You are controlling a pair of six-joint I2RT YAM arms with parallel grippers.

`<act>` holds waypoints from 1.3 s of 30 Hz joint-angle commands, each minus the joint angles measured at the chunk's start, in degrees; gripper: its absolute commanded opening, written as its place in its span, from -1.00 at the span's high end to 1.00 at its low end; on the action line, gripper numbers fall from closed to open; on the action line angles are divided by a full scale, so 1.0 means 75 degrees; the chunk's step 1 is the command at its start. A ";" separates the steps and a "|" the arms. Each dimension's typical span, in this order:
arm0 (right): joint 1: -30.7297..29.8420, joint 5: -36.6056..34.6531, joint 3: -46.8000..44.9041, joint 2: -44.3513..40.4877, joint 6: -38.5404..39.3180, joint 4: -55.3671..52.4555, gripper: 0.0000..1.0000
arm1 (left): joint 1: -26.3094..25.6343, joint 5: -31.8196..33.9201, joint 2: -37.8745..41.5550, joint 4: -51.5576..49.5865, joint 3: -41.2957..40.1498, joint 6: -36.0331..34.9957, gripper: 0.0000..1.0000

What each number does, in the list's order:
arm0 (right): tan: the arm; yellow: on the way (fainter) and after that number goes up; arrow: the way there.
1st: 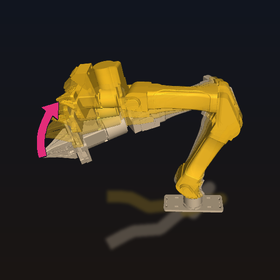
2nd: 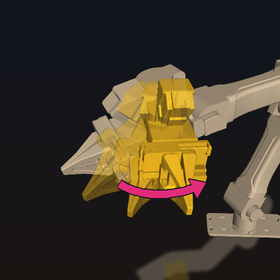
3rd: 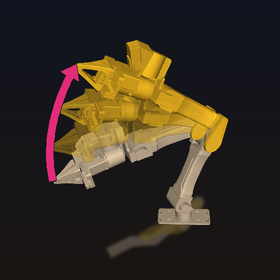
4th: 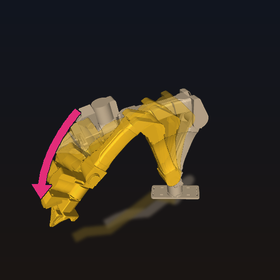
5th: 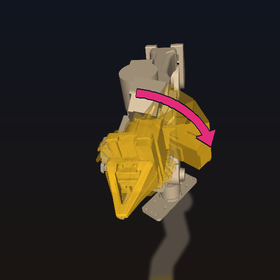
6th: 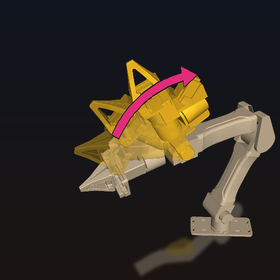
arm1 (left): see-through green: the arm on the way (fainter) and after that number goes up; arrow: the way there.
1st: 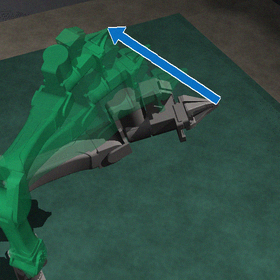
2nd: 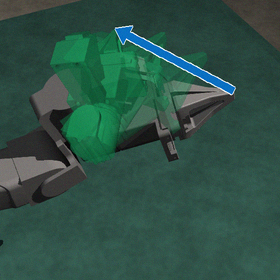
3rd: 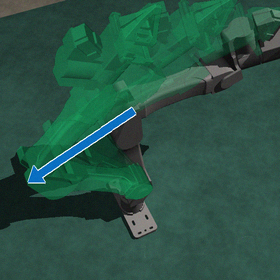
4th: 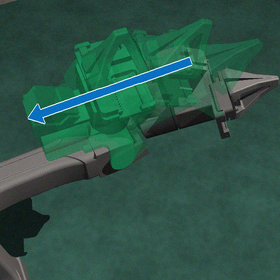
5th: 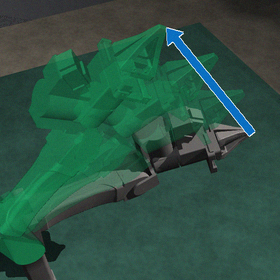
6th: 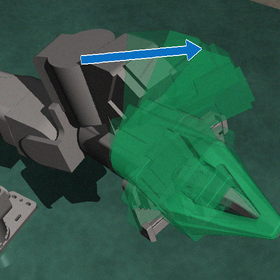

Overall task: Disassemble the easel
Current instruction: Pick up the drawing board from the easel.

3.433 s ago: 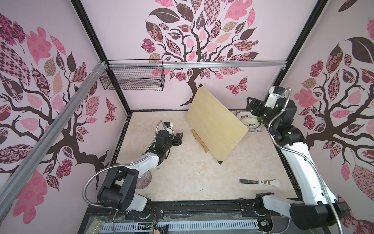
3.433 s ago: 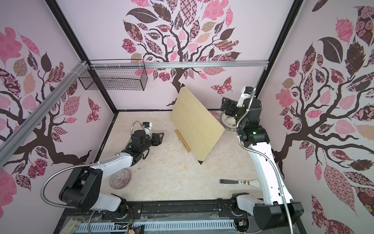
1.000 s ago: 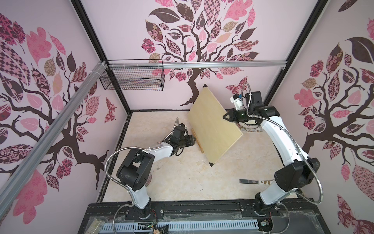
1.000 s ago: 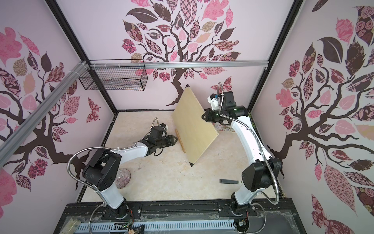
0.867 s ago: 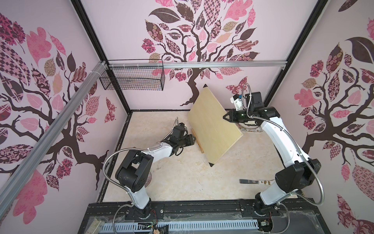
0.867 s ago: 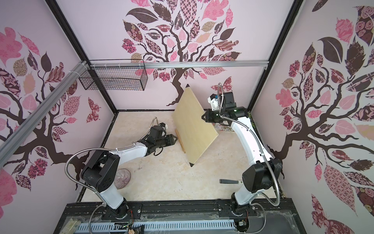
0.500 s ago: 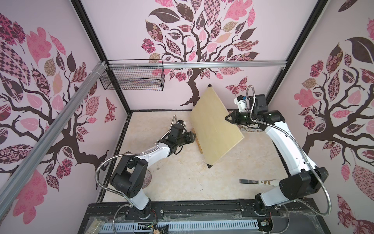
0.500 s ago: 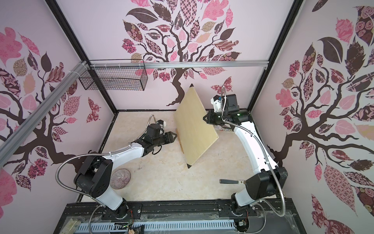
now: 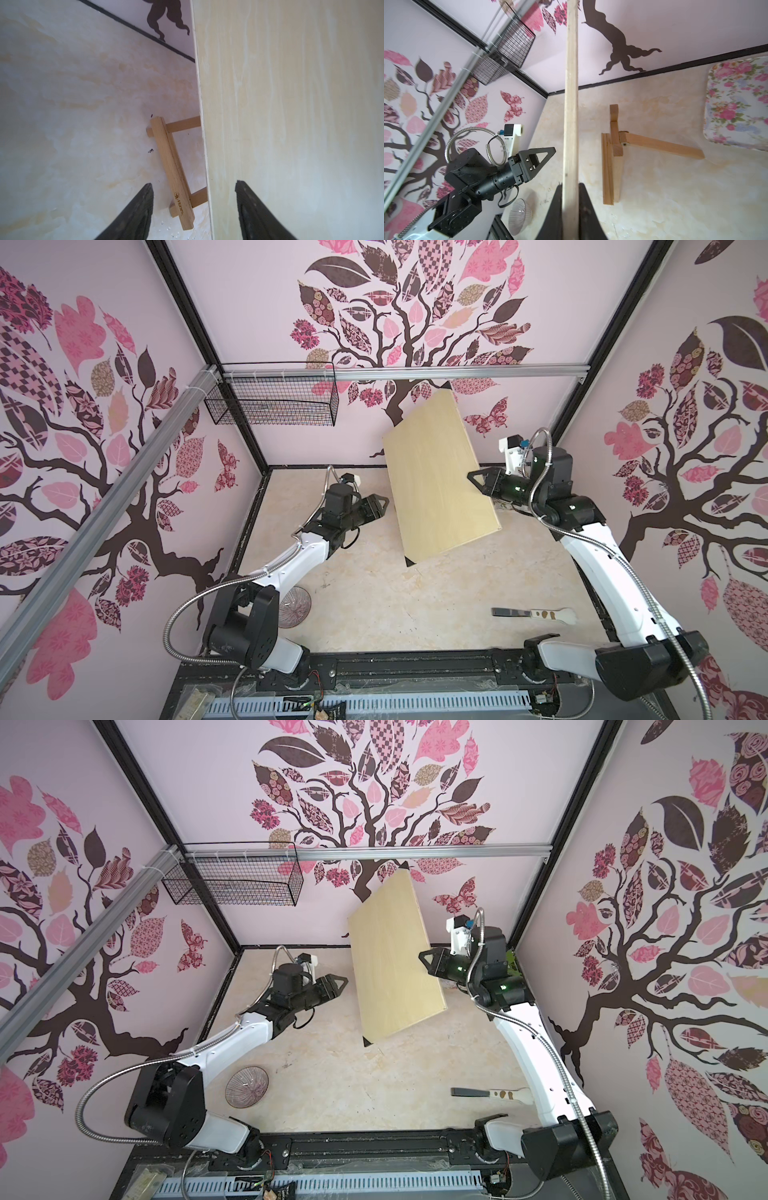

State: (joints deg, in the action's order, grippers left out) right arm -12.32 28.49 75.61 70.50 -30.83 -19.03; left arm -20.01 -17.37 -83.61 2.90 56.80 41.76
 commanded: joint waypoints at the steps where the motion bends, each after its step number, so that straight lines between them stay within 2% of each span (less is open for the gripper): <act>1: -0.0045 0.0721 -0.0363 -0.0680 -0.1536 0.3806 1.00 | 0.0344 -0.0631 0.0488 0.0027 -0.0182 0.0244 -0.35; 7: -0.0054 0.0910 -0.1376 -0.0672 -0.2848 0.5350 1.00 | 0.1228 -0.1636 0.1087 0.0374 -0.0725 0.1002 -0.41; 12: -0.0123 0.0984 -0.2088 -0.0611 -0.3839 0.6654 1.00 | 0.1930 -0.2492 0.1051 0.0788 -0.1092 0.1602 -0.42; 15: -0.0292 0.0791 -0.2340 -0.0649 -0.3929 0.6927 1.00 | 0.1965 -0.2718 0.0936 0.0797 -0.1174 0.1645 -0.42; 19: -0.0394 0.0800 -0.2443 -0.0608 -0.4033 0.7106 1.00 | 0.1969 -0.3303 0.0546 0.1683 -0.1260 0.2068 -0.41; 24: -0.0409 0.0827 -0.2651 -0.0558 -0.4432 0.7644 1.00 | 0.1965 -0.3769 -0.0068 0.4235 -0.1709 0.3731 -0.31; 28: -0.0409 0.0657 -0.2914 -0.0620 -0.4675 0.8046 1.00 | 0.1965 -0.4094 -0.0341 0.4715 -0.1572 0.4147 -0.19; 39: -0.0409 0.0629 -0.3157 -0.0461 -0.4913 0.7831 1.00 | 0.1801 -0.4759 -0.0425 0.5977 -0.1209 0.5217 -0.17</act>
State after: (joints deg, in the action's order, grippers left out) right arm -15.20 32.62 48.31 69.10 -64.71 24.32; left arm -5.67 -49.30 -86.56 40.21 45.87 76.18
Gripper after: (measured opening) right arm 0.123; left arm 0.587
